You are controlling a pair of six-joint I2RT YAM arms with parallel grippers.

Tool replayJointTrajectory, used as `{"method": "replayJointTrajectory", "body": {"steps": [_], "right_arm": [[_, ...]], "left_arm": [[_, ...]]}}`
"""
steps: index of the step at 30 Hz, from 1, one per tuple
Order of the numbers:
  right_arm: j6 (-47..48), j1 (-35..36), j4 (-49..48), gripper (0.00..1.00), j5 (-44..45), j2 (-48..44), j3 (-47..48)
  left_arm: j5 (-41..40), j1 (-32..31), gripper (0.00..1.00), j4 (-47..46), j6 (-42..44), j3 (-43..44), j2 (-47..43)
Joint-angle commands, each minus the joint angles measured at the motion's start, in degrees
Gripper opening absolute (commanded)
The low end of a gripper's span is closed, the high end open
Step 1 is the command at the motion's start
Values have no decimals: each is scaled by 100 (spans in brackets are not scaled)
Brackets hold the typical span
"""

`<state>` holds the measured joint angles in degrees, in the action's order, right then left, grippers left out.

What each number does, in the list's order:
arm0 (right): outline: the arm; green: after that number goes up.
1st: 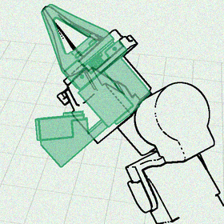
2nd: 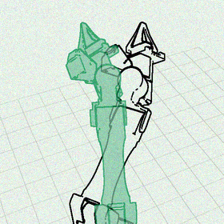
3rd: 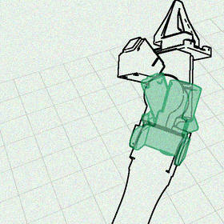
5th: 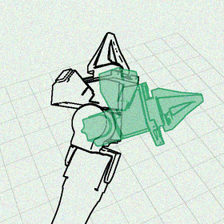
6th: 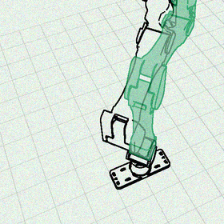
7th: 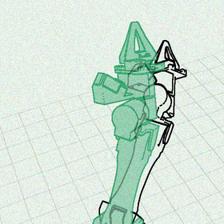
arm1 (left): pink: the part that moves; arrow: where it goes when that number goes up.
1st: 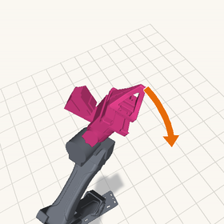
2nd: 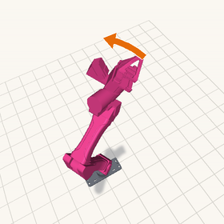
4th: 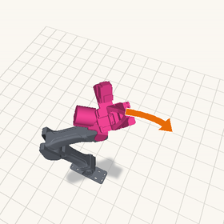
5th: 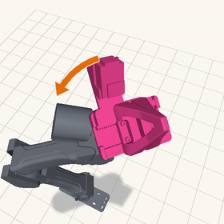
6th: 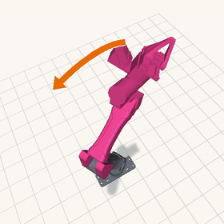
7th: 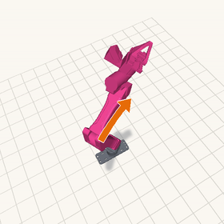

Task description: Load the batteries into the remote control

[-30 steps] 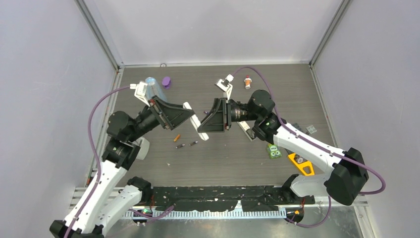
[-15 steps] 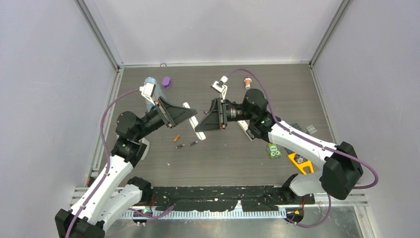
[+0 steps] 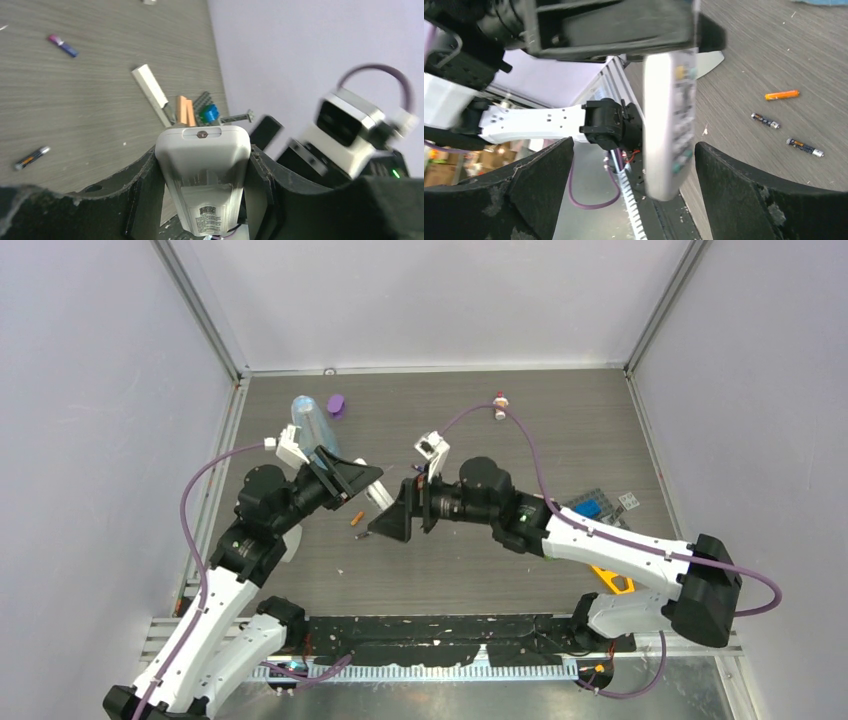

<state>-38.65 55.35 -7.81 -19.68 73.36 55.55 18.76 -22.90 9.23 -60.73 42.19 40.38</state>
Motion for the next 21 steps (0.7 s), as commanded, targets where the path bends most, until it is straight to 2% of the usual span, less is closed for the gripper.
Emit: {"method": "replayJointTrajectory", "body": {"steps": [1, 4, 6, 14, 15, 16, 18, 20, 21], "right_arm": [[937, 559, -183, 96, 1702, -68, -112], [951, 669, -384, 99, 2097, 112, -146], [928, 693, -346, 92, 2255, 359, -62], [746, 722, -332, 46, 2161, 705, 100], [728, 722, -386, 37, 2113, 696, 76], [708, 723, -488, 33, 2077, 635, 10], [702, 692, -541, 19, 1922, 537, -44], [723, 601, -520, 14, 1540, 459, -55], [734, 556, -520, 14, 1206, 400, -63]], "left_arm": [[-665, -13, 0, 774, 151, 264, -124], [-780, -13, 0, 1027, 99, 308, -130], [-865, -13, 0, 1191, 53, 310, -140], [-936, -14, 0, 1339, -96, 278, -177], [-933, -13, 6, 1371, -57, 285, -190], [-919, -13, 13, 1416, 42, 304, -214], [-905, -15, 40, 1429, 254, 297, -347], [-850, -18, 68, 1165, 618, 202, -542], [-796, -14, 75, 1059, 871, 181, -653]]}}
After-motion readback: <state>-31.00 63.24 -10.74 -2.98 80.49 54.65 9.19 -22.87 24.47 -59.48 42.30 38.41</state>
